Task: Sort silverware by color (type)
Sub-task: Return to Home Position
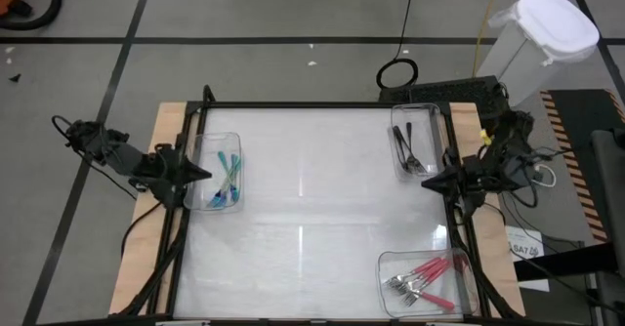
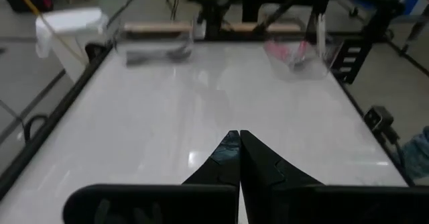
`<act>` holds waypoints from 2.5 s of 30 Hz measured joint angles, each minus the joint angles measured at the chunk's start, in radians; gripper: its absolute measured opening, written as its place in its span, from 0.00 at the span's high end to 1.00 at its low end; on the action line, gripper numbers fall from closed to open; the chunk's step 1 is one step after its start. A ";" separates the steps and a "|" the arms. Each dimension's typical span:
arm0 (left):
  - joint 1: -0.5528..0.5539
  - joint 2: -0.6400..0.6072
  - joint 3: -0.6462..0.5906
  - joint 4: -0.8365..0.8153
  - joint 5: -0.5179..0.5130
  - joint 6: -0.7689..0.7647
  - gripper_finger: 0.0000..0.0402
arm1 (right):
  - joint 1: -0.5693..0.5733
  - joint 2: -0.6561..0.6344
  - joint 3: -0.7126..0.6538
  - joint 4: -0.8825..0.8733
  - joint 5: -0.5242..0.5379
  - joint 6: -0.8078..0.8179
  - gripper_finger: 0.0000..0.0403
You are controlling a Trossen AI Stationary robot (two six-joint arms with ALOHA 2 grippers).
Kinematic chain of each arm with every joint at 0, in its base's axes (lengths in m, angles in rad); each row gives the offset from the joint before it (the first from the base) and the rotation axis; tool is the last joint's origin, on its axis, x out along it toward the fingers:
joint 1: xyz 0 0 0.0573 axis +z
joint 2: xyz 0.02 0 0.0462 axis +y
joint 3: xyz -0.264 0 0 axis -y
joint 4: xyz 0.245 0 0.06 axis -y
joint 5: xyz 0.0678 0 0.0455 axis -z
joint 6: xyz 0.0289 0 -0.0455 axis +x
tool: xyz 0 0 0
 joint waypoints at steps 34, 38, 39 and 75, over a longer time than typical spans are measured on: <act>0.073 -0.290 -0.627 0.637 0.099 0.052 1.00 | -0.017 -0.170 -0.569 0.600 -0.035 0.023 1.00; 0.107 -0.337 -0.705 0.709 0.155 0.055 1.00 | -0.053 -0.171 -0.587 0.601 -0.035 0.027 1.00; 0.117 -0.343 -0.719 0.736 0.168 0.058 1.00 | -0.064 -0.171 -0.587 0.601 -0.035 0.025 1.00; 0.570 -0.363 -0.849 0.896 0.442 0.118 1.00 | -0.535 -0.172 -0.591 0.526 -0.532 -0.055 1.00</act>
